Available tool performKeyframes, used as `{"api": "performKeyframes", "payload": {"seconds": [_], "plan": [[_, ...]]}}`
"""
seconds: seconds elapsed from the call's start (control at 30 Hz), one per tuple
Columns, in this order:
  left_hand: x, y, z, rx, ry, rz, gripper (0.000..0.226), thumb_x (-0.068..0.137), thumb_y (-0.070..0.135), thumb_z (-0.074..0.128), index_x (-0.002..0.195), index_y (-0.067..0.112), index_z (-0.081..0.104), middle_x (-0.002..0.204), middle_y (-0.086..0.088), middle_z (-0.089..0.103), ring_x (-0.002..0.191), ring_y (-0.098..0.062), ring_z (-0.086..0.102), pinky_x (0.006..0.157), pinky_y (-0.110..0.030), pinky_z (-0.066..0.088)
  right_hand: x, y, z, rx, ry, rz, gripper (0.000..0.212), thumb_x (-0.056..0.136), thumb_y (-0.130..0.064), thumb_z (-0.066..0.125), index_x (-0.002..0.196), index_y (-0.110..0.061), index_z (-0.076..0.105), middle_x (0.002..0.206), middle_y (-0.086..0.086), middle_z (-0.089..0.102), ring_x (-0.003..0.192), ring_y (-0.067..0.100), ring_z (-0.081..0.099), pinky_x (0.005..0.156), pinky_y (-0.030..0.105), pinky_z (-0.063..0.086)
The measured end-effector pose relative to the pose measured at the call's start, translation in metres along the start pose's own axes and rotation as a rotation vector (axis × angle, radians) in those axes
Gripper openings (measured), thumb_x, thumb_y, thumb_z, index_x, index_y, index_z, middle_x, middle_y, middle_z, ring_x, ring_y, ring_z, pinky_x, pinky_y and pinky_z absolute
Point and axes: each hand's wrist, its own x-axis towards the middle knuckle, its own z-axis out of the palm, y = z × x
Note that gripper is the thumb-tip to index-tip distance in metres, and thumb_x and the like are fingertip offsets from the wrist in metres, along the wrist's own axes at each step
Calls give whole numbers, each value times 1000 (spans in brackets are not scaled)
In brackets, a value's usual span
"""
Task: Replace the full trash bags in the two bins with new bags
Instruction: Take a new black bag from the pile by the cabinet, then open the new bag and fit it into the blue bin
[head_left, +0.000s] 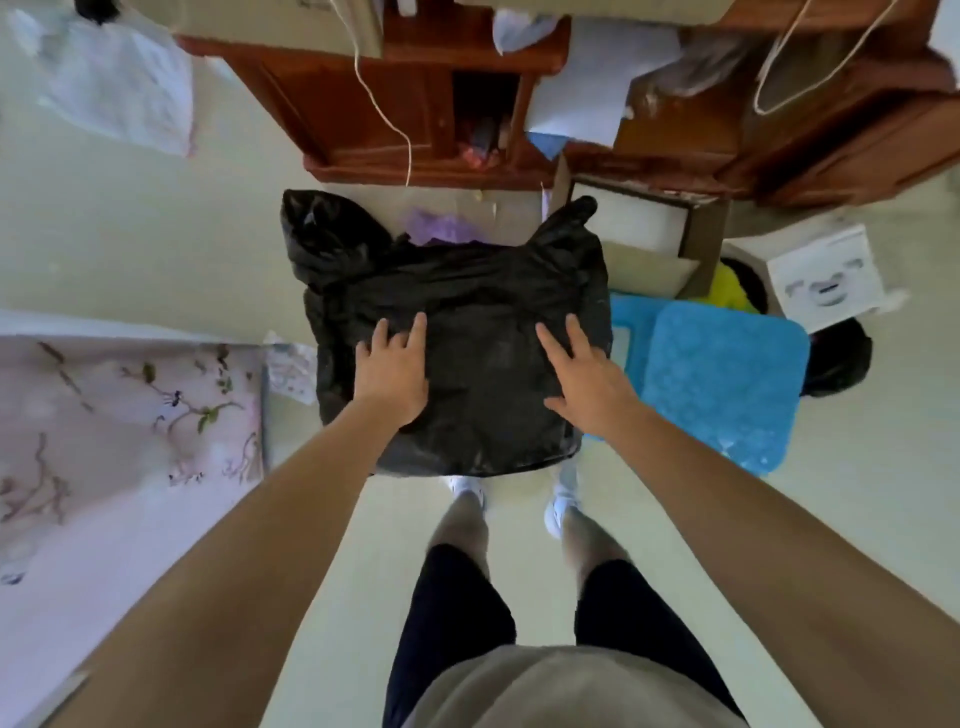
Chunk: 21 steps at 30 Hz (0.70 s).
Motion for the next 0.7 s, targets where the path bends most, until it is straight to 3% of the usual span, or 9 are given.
{"api": "performKeyframes", "payload": {"seconds": [0.07, 0.13, 0.27, 0.37, 0.53, 0.6, 0.7], "plan": [[0, 0, 8, 17, -19, 26, 62, 93, 18, 52, 149, 19, 28, 130, -11, 57, 125, -33, 48, 103, -47, 38, -5, -5, 13, 5, 1, 40, 89, 93, -21, 62, 159, -29, 2, 143, 12, 44, 110, 38, 60, 83, 44, 51], [-8, -1, 10, 34, 71, 66, 44, 91, 12, 50, 135, 21, 51, 119, -10, 60, 113, -34, 53, 93, -45, 42, -14, -9, 12, 25, 50, 88, 75, 94, -15, 55, 157, -29, 18, 125, 9, 57, 104, 35, 63, 78, 41, 51], [-40, -4, -16, -110, 288, 135, 30, 88, 8, 55, 114, 14, 68, 98, -11, 63, 95, -36, 58, 79, -43, 45, -44, -7, -22, 106, 74, 92, 48, 92, -21, 54, 139, -30, 50, 127, 6, 55, 111, 33, 60, 85, 40, 50], [-65, -3, -62, -150, 469, 196, 20, 81, 2, 65, 98, 9, 71, 82, -11, 60, 80, -38, 60, 65, -43, 47, -70, -1, -66, 146, 141, 48, 36, 90, -21, 54, 123, -33, 61, 119, 2, 57, 107, 30, 61, 81, 38, 51], [-120, 9, -168, -220, 813, 198, 16, 80, 2, 68, 95, 9, 70, 89, -10, 59, 74, -35, 59, 60, -40, 49, -131, 14, -162, 202, 426, -33, 21, 93, -23, 56, 112, -29, 62, 104, -2, 55, 97, 25, 62, 69, 33, 48], [-150, 23, -207, -259, 962, 216, 18, 80, 3, 69, 96, 10, 71, 96, -9, 59, 72, -31, 60, 62, -40, 52, -160, 23, -193, 217, 589, -71, 18, 92, -24, 58, 110, -26, 61, 96, -6, 49, 94, 23, 61, 65, 30, 40], [-195, 48, -248, -221, 1077, 279, 19, 79, 13, 73, 97, 13, 71, 99, -4, 61, 76, -27, 63, 66, -35, 52, -199, 39, -221, 252, 803, -95, 9, 88, -23, 61, 95, -26, 55, 89, -10, 45, 85, 21, 60, 63, 30, 40]]}}
